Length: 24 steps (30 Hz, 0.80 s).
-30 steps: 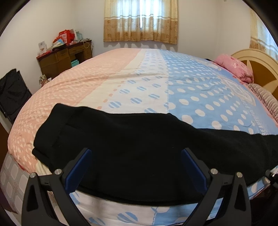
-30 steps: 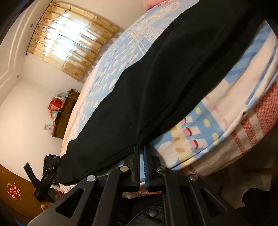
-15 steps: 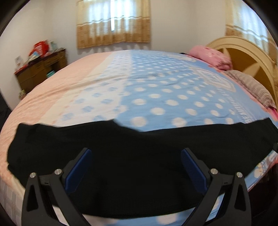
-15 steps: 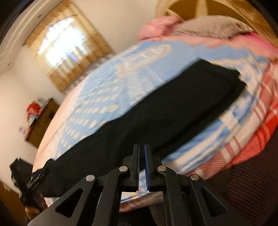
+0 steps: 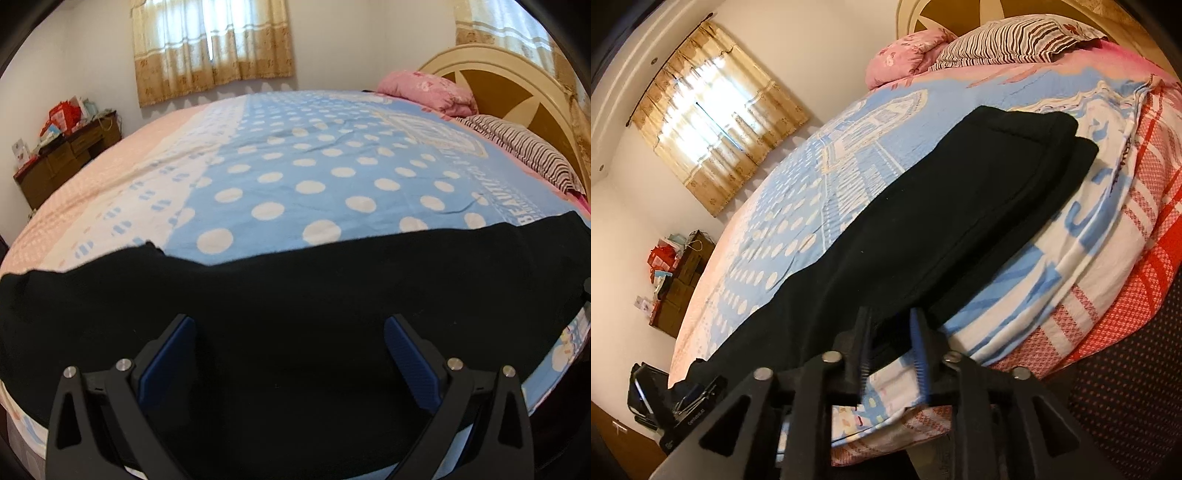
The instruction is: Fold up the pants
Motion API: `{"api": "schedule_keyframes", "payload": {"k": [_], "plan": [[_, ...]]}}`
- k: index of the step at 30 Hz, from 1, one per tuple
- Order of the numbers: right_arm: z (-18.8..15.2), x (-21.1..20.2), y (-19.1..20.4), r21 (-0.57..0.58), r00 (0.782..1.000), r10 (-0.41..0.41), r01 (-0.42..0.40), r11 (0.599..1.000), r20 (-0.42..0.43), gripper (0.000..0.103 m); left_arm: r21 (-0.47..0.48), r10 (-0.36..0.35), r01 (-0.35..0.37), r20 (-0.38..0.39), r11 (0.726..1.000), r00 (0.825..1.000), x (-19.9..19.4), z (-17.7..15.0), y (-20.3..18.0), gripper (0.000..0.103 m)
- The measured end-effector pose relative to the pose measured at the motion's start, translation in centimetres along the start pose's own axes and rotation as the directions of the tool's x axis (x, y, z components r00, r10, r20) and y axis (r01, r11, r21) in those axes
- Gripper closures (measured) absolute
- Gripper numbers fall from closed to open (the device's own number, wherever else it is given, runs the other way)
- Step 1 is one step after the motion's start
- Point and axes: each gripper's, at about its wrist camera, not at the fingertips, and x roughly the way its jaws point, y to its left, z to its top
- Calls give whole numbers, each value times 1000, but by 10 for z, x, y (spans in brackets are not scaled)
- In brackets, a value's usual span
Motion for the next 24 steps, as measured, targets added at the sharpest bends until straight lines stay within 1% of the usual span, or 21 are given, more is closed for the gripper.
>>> {"api": "schedule_keyframes", "payload": {"k": [2,6,8,9,10,11,12,17,20,21,24], "plan": [[1,-1,1,4,1000,3,-3,1000,10,71,-8,-3,3,-14,1000,1000,3,-2,0,0],[5,2,0,14,999,-9,9,1000,36,71,-29,-12,11,-51,1000,999,10,-6,1,0],[8,8,3,11,999,-6,6,1000,37,71,-31,-13,11,-51,999,999,11,-7,1,0],[9,11,4,10,999,-9,9,1000,33,74,-28,-11,10,-49,1000,999,10,-8,1,0],[10,12,4,12,999,-10,10,1000,35,78,-25,-9,8,-50,1000,999,10,-8,0,0],[9,12,3,14,999,-13,12,1000,37,90,-25,-8,7,-50,1000,999,10,-8,0,0],[9,11,3,14,999,-20,19,1000,33,94,-25,-8,6,-51,1000,999,10,-8,0,0],[4,-5,-12,29,996,-67,65,997,55,100,-24,-10,9,-55,1000,998,10,-7,1,0],[0,-7,-19,32,995,-85,84,996,42,103,-17,-11,10,-57,1000,998,10,-7,2,0],[-1,-8,-19,27,995,-84,83,996,44,103,-18,-11,10,-57,1000,998,11,-7,2,0],[2,-17,-17,32,996,-29,26,999,83,101,-18,-7,6,-59,1000,998,11,-6,1,0]]}}
